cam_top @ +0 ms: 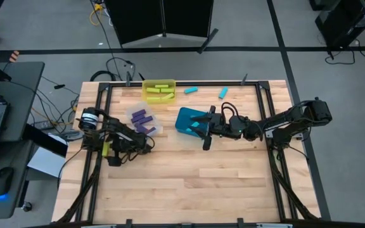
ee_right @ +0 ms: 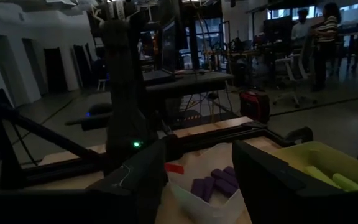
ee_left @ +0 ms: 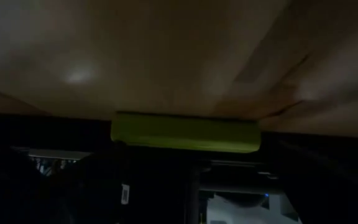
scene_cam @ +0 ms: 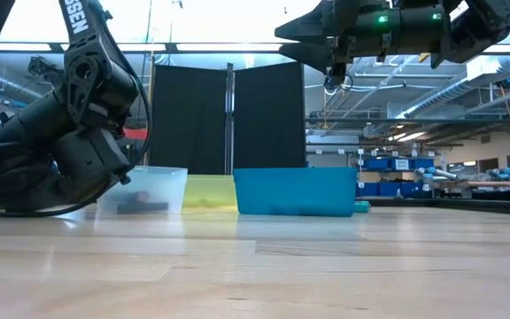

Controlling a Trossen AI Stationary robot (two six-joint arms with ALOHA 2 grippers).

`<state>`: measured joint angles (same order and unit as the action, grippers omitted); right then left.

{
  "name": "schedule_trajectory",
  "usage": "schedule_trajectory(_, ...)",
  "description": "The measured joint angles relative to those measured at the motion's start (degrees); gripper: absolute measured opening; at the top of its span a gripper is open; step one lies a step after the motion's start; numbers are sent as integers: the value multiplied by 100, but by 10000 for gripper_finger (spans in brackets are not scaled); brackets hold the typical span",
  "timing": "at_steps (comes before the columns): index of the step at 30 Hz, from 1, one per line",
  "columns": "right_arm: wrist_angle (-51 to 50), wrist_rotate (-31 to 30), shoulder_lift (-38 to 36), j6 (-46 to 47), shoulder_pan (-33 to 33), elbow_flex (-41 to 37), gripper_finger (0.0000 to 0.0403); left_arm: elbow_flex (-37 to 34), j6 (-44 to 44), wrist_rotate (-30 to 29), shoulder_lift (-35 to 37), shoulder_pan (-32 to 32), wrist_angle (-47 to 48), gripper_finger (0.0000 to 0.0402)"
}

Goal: Sort blocks
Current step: Put the green block into the yellow bin

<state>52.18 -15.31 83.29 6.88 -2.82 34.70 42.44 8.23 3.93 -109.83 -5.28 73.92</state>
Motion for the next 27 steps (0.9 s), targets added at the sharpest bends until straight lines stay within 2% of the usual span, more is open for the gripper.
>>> schedule_trajectory(7,2,0,0,41,-89,0,197,-6,-186,165,-389,14,44,400)
schedule_trajectory(27,182,0,0,49,-34,0,197,-35,-348,344,-419,238,-25,399)
